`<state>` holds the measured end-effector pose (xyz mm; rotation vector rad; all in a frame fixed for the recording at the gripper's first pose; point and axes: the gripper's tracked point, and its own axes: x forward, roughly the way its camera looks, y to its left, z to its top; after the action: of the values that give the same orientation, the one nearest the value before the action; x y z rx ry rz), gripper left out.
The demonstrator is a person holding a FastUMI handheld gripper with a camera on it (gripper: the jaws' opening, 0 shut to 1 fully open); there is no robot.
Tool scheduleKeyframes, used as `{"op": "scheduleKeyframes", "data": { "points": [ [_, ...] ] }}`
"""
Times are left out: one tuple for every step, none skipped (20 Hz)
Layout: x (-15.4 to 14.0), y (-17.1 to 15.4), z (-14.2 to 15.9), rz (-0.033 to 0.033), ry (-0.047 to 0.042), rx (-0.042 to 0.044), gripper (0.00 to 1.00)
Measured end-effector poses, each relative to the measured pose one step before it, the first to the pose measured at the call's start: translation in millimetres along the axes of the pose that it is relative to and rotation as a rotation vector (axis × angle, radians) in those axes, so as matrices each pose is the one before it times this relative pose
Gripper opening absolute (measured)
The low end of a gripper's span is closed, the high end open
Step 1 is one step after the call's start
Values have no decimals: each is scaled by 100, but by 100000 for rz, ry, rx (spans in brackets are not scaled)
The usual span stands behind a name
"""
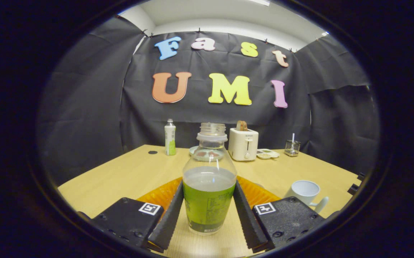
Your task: Take the bottle from table, then pour the juice into the cup, finally place the bottle on the coaster
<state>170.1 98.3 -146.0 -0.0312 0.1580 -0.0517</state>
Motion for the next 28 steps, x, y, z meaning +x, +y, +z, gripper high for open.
{"op": "scheduleKeyframes", "data": {
  "points": [
    [-496,-240,533,600,-388,1038,81],
    [-460,-47,706,1043,-290,993,81],
    [-306,-250,476,-272,648,1376,81],
    [-441,-341,606,-558,-209,1438,81],
    [-397,24,800,464,-932,1418,80],
    [-309,-41,463,112,309,1579,80],
    [-171,-122,154,394,475,1449,80],
    [-196,132,387,1158,489,1232,80],
    [-252,-34,220,668,604,1414,80],
    [-238,-167,324,416,172,2067,80],
    [-265,66,131,1376,399,3643,80],
    [-139,360,31,2832,911,4842,80],
    [-38,297,56,2934,255,5363,80],
    [-23,97,20,2234,767,5547,80],
    [4,-52,-176,1941,1212,4696,80],
    [25,-1,-15,1787,274,3594,80],
    [-174,15,-2,1908,-78,2649,80],
    [-132,-339,65,784,-32,3378,80],
    [-82,-493,71,957,-542,4365,80],
    [-73,-300,169,1477,-420,4887,80],
    [55,-310,129,1399,-129,4952,79],
    [32,-479,121,862,48,4863,79],
    [73,-609,134,243,-392,4810,79],
    [53,-643,396,-426,-1184,4427,79],
    [-25,-774,468,-969,-1074,5498,79],
    [124,-744,109,-596,255,6039,79],
    [200,-313,104,542,-436,6222,79],
    [5,280,-128,1748,535,4637,79]
  ]
}}
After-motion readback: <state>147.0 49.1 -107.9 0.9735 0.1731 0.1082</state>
